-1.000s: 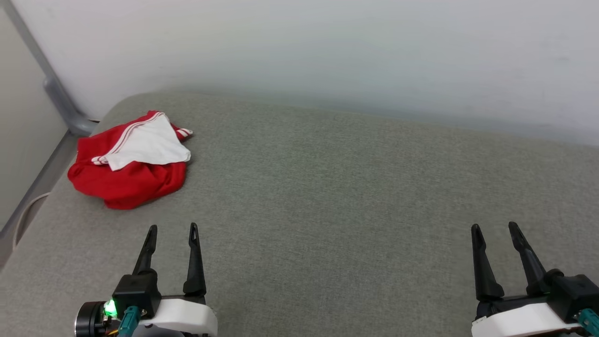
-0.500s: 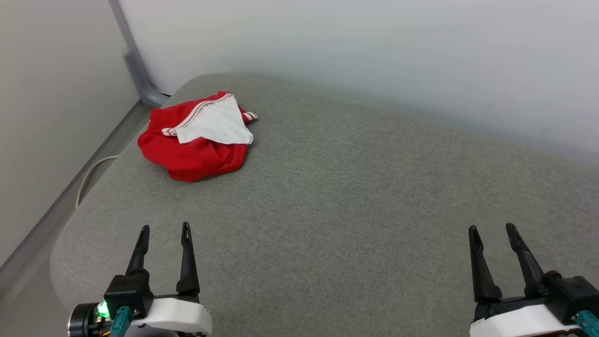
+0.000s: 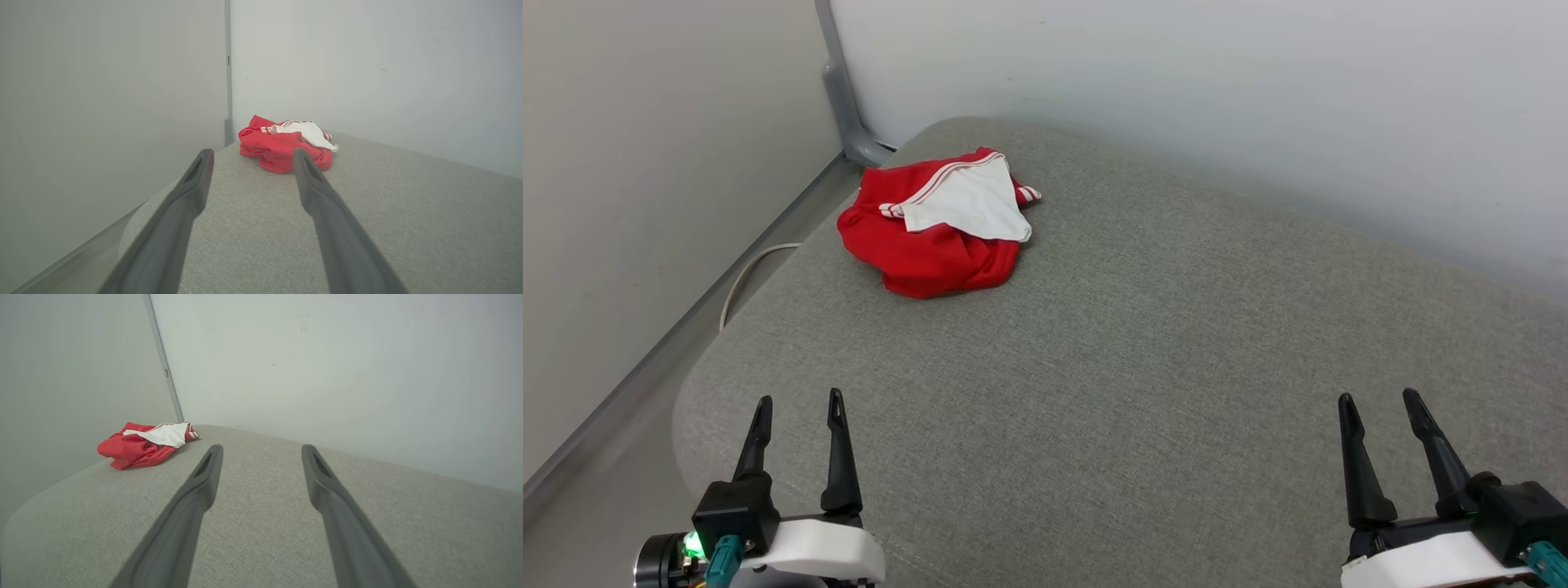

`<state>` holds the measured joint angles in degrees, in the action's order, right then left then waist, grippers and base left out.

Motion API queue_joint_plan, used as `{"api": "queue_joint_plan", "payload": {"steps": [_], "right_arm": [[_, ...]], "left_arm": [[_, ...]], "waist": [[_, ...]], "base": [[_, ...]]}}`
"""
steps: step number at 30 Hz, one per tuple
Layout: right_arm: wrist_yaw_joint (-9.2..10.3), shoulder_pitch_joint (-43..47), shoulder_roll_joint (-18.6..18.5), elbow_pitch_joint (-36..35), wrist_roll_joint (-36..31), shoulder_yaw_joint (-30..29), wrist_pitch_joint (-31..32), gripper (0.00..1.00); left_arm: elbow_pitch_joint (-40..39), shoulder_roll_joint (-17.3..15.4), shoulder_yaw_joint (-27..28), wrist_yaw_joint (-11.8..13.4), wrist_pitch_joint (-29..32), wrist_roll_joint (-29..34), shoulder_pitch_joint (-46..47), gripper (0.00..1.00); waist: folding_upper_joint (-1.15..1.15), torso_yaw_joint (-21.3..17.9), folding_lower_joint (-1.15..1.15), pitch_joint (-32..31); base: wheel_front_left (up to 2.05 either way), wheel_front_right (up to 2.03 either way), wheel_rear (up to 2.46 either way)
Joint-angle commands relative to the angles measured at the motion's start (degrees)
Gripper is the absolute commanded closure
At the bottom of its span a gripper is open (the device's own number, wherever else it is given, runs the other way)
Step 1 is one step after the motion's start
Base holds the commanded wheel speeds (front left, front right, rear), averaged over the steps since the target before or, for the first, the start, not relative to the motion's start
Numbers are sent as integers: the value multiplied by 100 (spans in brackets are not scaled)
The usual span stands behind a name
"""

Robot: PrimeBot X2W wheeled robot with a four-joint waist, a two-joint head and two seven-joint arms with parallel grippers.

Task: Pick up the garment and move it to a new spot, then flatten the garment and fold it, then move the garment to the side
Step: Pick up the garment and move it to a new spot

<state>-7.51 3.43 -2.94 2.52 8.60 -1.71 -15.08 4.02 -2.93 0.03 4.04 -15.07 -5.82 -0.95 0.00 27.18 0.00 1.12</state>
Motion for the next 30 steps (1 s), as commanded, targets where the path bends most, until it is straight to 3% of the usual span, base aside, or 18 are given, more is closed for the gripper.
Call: {"api": "queue_joint_plan", "payload": {"steps": [1, 11, 22, 30], "right_arm": [[4, 32, 12, -7, -10, -4, -14, 0], [4, -72, 12, -16, -65, 52, -14, 0], [4, -420, 12, -257, -478, 106, -14, 0], [4, -869, 11, -672, -895, 81, -14, 0]], "left_arm": [[9, 8, -3, 5, -16, -19, -62, 0], [72, 7, 120, 44, -16, -119, 83, 0], [291, -187, 920, -514, -15, -152, 1487, 0], [650, -754, 1363, -872, -16, -148, 3163, 0]], "waist": [[0, 25, 0, 2], [0, -35, 0, 76], [0, -641, 0, 766], [0, -1069, 0, 1737]], "base": [[0, 0, 0], [0, 0, 0], [0, 0, 0], [0, 0, 0]]}}
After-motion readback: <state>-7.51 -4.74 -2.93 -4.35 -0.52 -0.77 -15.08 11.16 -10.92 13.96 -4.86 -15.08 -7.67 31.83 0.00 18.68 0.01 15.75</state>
